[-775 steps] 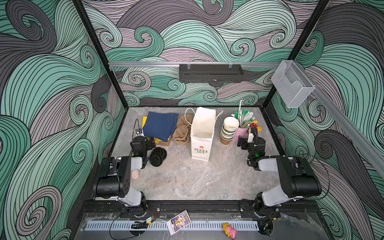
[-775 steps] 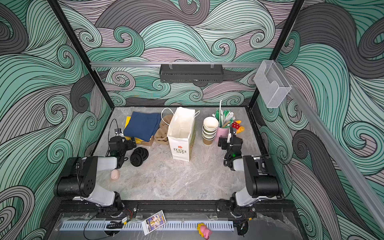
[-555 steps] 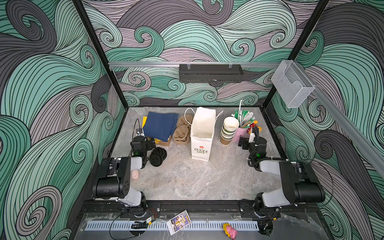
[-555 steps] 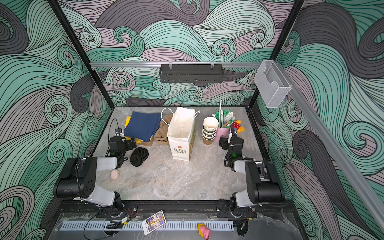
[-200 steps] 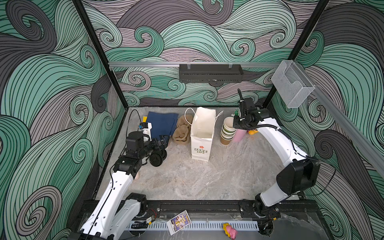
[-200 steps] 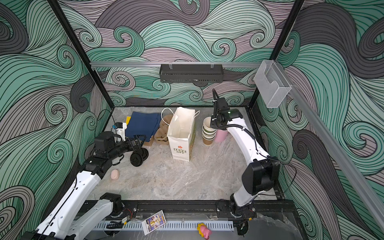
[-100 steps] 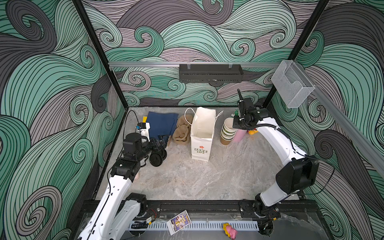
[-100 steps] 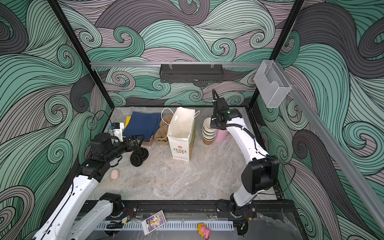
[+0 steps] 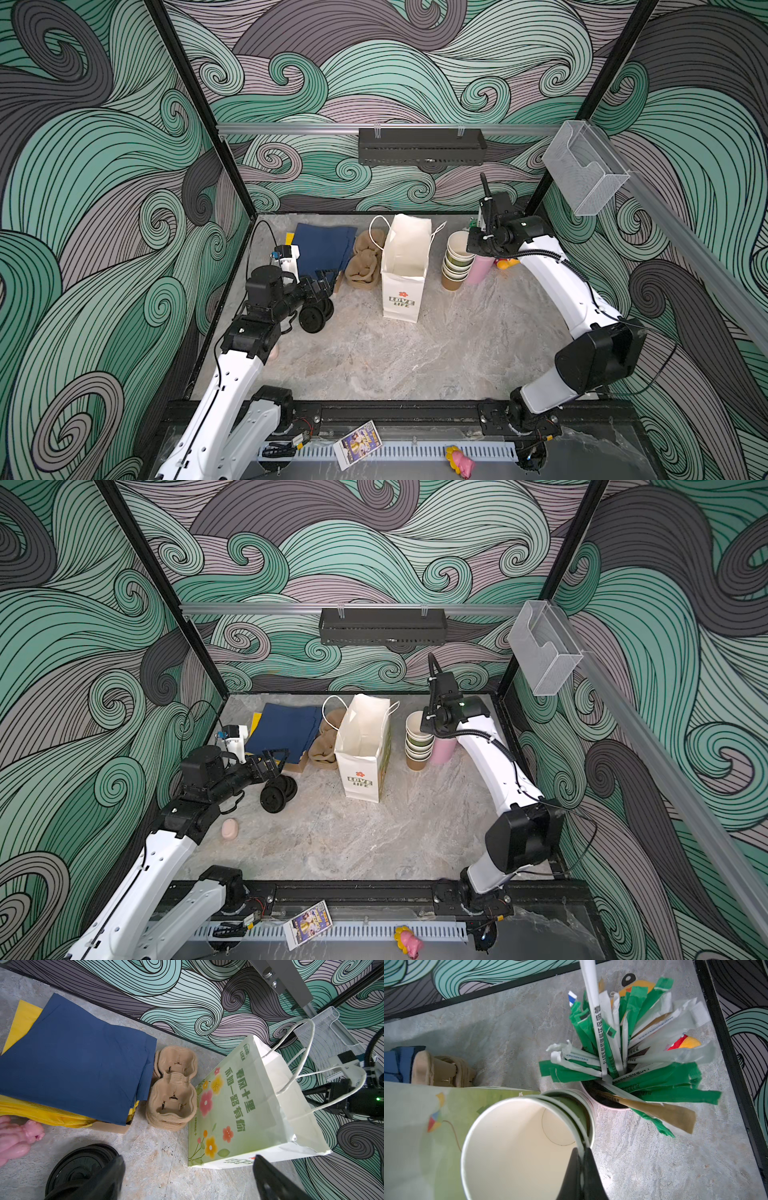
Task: Pack the takeout coffee
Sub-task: 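Grasp the top green paper cup from the stack with the right gripper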
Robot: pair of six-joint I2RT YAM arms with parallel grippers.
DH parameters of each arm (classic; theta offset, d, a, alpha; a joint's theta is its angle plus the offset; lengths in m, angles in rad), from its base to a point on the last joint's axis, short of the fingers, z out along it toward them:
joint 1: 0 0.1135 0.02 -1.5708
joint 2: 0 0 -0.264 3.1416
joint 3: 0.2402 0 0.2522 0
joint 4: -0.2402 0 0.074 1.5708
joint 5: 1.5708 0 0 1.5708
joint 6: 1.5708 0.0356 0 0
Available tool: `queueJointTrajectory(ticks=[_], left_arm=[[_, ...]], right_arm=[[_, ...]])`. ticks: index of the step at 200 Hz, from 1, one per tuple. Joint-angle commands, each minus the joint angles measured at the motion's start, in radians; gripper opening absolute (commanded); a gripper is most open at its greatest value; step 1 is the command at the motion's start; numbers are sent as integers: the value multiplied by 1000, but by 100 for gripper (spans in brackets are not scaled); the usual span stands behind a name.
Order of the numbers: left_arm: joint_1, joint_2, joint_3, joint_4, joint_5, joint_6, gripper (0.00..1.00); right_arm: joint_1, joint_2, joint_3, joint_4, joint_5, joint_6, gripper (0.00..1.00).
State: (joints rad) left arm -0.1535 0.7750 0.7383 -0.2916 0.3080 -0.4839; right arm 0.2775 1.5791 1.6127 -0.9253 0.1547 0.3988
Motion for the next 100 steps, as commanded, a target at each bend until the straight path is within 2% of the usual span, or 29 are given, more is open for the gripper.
queueJointTrajectory(ticks=[1, 29, 86, 100], left_arm=[[-7, -4, 44, 9, 14, -12, 98], [-8, -4, 50, 16, 26, -21, 98], [-16, -5, 83, 10, 37, -22, 98], [-18, 1, 91, 11, 37, -22, 98]], right_arm=[[1, -37, 21, -8, -11, 28, 0], [-3, -32, 8, -8, 5, 33, 0], [-12, 13, 10, -9, 9, 22, 9], [-13, 24, 13, -8, 11, 15, 14]])
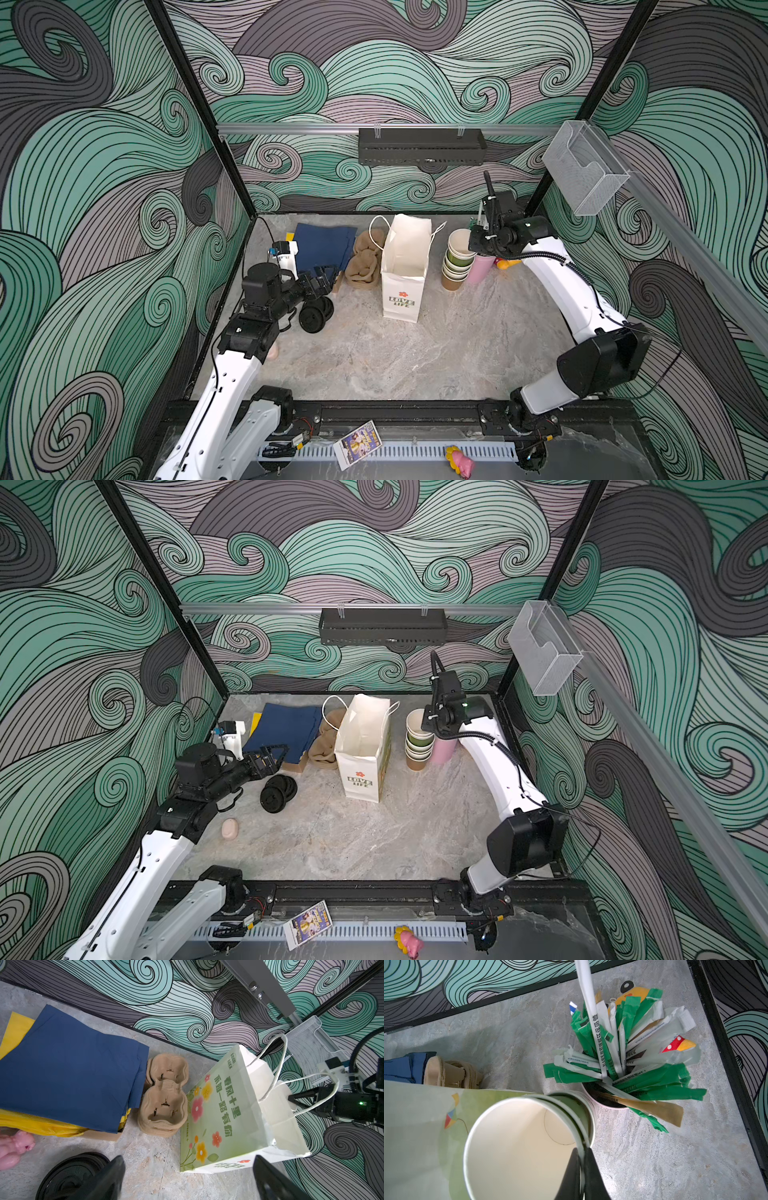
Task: Pack the takeout coffee
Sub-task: 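Grasp the top green paper cup from the stack with the right gripper, then lift the cup and set it upright on the table nearer the robot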
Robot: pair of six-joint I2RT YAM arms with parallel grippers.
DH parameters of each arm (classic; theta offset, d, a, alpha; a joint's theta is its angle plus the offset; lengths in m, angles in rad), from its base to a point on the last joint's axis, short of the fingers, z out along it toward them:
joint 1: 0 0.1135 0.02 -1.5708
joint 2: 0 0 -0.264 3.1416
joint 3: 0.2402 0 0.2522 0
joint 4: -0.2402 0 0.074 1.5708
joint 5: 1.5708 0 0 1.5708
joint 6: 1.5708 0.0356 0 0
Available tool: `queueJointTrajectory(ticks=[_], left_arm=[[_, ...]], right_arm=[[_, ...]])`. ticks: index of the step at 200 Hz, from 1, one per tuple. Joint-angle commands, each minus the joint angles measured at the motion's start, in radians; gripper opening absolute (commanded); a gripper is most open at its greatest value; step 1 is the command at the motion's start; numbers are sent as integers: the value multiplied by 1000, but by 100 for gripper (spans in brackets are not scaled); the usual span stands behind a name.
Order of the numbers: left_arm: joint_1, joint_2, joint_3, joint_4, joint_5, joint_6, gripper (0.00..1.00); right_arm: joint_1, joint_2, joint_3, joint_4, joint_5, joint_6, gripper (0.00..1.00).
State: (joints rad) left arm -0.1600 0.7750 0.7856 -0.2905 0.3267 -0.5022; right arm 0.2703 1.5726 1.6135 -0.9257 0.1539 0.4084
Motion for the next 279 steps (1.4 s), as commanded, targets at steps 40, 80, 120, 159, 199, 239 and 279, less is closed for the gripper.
queueJointTrajectory(ticks=[40, 80, 120, 159, 199, 239, 279], left_arm=[[-18, 21, 60, 16, 18, -6, 98], [-20, 20, 66, 16, 18, -7, 98], [-24, 12, 90, -3, 20, -6, 98], [-45, -1, 163, -36, 32, 9, 98], [-135, 31, 231, -41, 14, 46, 97], [-218, 72, 275, -43, -28, 80, 97], [-230, 79, 253, -48, -109, 43, 97]], right_arm=[[-7, 50, 20, -7, 27, -7, 17], [-8, 62, 21, -9, 33, -10, 13], [-12, 58, 23, -9, 11, -3, 1], [-42, 2, 34, -6, -54, 21, 0], [-72, -51, 27, 4, -105, 41, 0], [-74, -104, 24, 14, -105, 45, 0], [-72, -179, 72, -19, -131, 16, 0]])
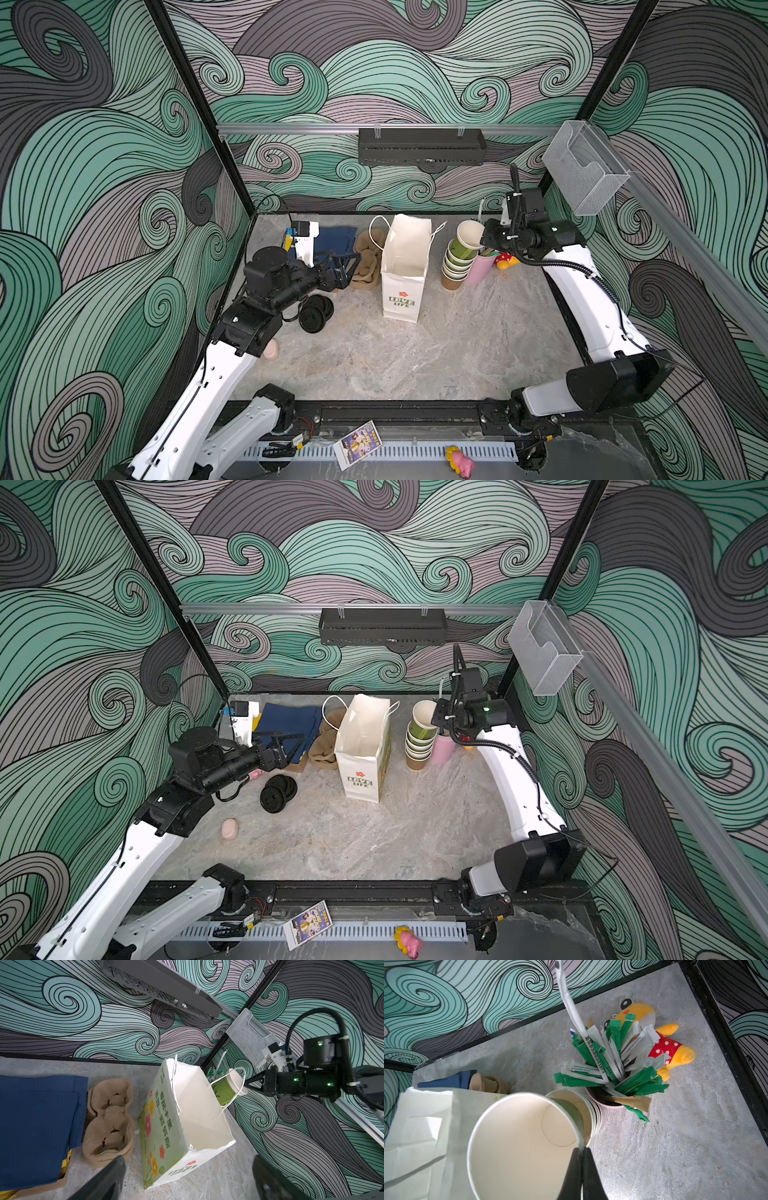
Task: Pack the takeout coffee
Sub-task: 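Lift the cup and set it upright on the table nearer the robot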
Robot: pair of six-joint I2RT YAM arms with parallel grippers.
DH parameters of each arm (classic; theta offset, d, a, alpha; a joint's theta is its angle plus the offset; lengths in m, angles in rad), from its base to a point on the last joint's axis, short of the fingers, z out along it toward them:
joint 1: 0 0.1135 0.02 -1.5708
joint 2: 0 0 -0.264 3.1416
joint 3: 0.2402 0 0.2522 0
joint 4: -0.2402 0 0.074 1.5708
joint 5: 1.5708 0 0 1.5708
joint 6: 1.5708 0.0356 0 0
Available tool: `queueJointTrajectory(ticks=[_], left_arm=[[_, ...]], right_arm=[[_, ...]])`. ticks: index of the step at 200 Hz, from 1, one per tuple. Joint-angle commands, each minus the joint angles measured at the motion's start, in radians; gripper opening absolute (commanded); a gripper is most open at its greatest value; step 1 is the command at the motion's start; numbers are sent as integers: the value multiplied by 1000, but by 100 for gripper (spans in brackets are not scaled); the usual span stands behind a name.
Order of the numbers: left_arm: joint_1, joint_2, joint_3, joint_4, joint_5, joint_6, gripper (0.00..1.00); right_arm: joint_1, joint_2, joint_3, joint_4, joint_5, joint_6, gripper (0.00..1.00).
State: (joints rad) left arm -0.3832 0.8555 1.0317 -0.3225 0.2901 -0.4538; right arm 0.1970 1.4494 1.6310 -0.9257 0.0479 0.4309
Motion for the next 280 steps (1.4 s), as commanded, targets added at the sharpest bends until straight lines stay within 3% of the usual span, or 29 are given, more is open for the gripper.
queueJointTrajectory(ticks=[1, 60, 114, 144, 184, 242, 280], left_arm=[[-6, -1, 6, -16, -76, -7, 97], [-6, -30, -106, -16, -132, -137, 97], [-7, -78, -223, -27, -109, -207, 96], [-7, -113, -311, -36, -134, -276, 96], [-6, -140, -397, -39, -138, -363, 95], [-7, -167, -433, -45, -151, -370, 95], [-7, -182, -443, -64, -160, -364, 95]], right_arm=[[1, -56, 55, -19, -25, -6, 0], [76, -232, 76, -244, 13, -63, 0], [321, -484, -248, -366, 100, 38, 0], [543, -562, -473, -251, 70, 141, 0], [849, -532, -665, -13, 201, 286, 0], [947, -409, -779, 279, 254, 413, 0], [997, -282, -747, 285, 309, 451, 0]])
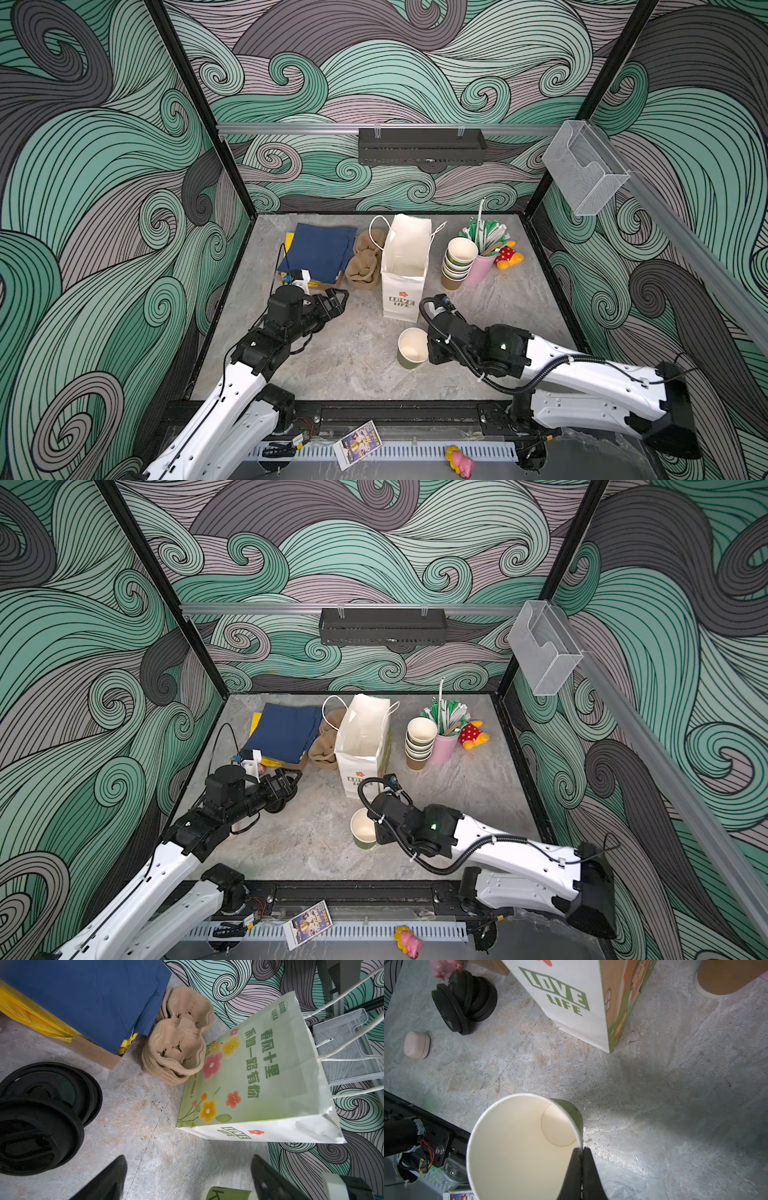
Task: Pack the takeout coffee
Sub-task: 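Lift the cup and set it upright on the table nearer the robot, then grasp a black lid with the left gripper while the right gripper withdraws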
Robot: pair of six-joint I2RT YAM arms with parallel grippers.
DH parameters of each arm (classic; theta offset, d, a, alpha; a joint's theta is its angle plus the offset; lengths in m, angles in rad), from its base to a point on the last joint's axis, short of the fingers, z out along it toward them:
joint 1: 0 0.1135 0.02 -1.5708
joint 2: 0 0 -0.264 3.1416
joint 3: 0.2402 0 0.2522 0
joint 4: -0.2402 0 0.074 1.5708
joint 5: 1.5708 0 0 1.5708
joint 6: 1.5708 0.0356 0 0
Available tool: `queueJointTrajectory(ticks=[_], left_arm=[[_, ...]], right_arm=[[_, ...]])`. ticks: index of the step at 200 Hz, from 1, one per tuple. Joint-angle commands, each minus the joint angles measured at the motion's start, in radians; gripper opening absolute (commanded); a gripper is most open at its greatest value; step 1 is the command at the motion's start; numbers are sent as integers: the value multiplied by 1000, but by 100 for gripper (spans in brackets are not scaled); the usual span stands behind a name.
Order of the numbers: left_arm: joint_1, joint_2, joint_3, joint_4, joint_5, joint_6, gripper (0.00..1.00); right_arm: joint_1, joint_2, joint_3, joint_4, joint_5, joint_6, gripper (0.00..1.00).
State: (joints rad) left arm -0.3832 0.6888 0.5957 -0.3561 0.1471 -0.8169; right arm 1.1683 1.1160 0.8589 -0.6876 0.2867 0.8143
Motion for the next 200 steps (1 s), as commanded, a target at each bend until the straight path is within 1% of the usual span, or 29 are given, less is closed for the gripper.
queueJointTrajectory(ticks=[1, 30, 76, 119, 129, 134, 146, 164, 179, 200], left_arm=[[-7, -17, -7, -30, -17, -1, 95], [-6, -24, -12, -35, -15, 0, 95], [-6, -46, -16, -48, -26, 3, 95], [-6, -38, -12, -49, -26, 5, 95], [-6, -40, -10, -52, -26, 7, 95], [-6, -40, -7, -57, -26, 7, 95], [-7, -41, 3, -70, -31, 12, 95], [-6, -39, 35, -127, -48, 29, 95], [-6, -27, 77, -209, -88, 53, 95], [-6, 3, 133, -362, -205, 56, 95]], right_arm=[[29, 58, 29, 44, 73, 69, 0], [43, 131, 55, 18, 92, 89, 0], [43, 165, 47, 23, 101, 122, 0], [44, 198, 55, 12, 95, 132, 0], [44, 199, 57, 8, 95, 132, 7], [44, 198, 63, 3, 95, 132, 14], [44, 187, 77, -16, 98, 129, 26], [43, 142, 108, -64, 117, 117, 38], [44, 80, 127, -95, 143, 96, 45], [44, -31, 114, -109, 188, 71, 46]])
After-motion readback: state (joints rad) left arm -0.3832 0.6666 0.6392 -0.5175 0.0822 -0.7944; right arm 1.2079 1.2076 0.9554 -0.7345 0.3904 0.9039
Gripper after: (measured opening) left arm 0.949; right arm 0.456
